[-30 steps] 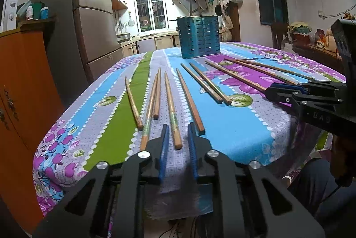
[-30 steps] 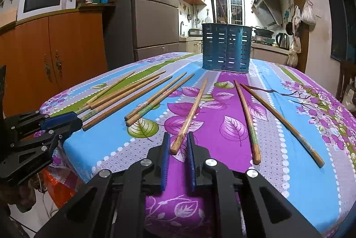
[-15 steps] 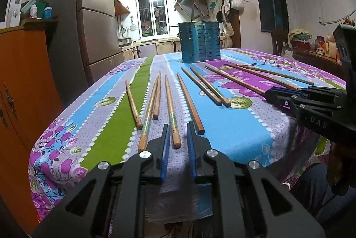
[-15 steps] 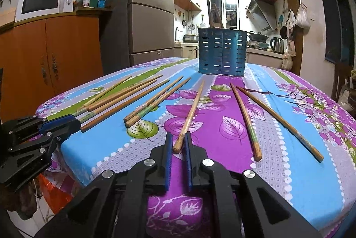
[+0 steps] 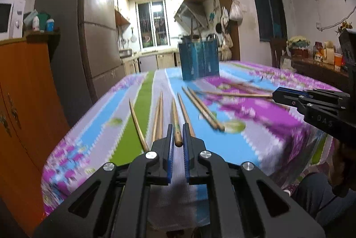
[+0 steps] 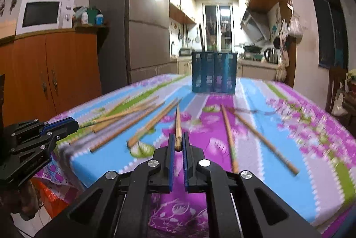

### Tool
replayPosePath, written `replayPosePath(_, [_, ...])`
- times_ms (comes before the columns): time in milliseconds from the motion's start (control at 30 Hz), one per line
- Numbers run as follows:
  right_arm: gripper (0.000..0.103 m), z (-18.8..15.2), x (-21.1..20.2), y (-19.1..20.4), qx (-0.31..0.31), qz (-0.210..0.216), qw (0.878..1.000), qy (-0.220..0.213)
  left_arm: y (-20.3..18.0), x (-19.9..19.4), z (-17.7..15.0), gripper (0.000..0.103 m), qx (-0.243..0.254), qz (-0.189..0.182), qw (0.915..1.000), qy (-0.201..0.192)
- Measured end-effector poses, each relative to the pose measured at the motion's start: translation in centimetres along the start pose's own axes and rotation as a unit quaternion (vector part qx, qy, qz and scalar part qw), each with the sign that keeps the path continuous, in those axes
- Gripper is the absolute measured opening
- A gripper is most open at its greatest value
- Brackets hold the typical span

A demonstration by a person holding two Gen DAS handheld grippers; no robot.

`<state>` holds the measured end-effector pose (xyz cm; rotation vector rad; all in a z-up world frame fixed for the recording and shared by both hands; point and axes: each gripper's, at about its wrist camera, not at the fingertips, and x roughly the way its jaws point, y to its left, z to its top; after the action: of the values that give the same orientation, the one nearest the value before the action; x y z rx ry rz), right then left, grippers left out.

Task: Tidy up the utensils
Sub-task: 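Return to the table and grasp a chopstick with the left gripper while the right gripper grasps another, then raise both held chopsticks upright and move them above the blue holder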

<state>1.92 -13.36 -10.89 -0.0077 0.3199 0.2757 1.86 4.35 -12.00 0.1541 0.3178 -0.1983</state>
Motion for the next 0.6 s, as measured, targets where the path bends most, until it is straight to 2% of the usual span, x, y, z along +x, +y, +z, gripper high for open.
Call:
replayPosePath(200, [0.008,4.6,-3.0,-0.6,-0.023,-0.002,0.998,-0.058,1.1,-1.4,5.6,0.006,0.005,0.002,0.9976,-0.069])
replayPosePath(333, [0.008,8.7,-3.1,-1.4,-0.045,0.015,0.996,-0.080,1.9,-0.8,10.7,0.006,0.004,-0.005,0.9941,-0.108])
replayPosePath(600, [0.008,14.7,0.3,-3.9,-0.043,0.048,0.996,-0.063,3.4,2.4,17.8,0.005,-0.009,-0.034,0.9934,-0.109])
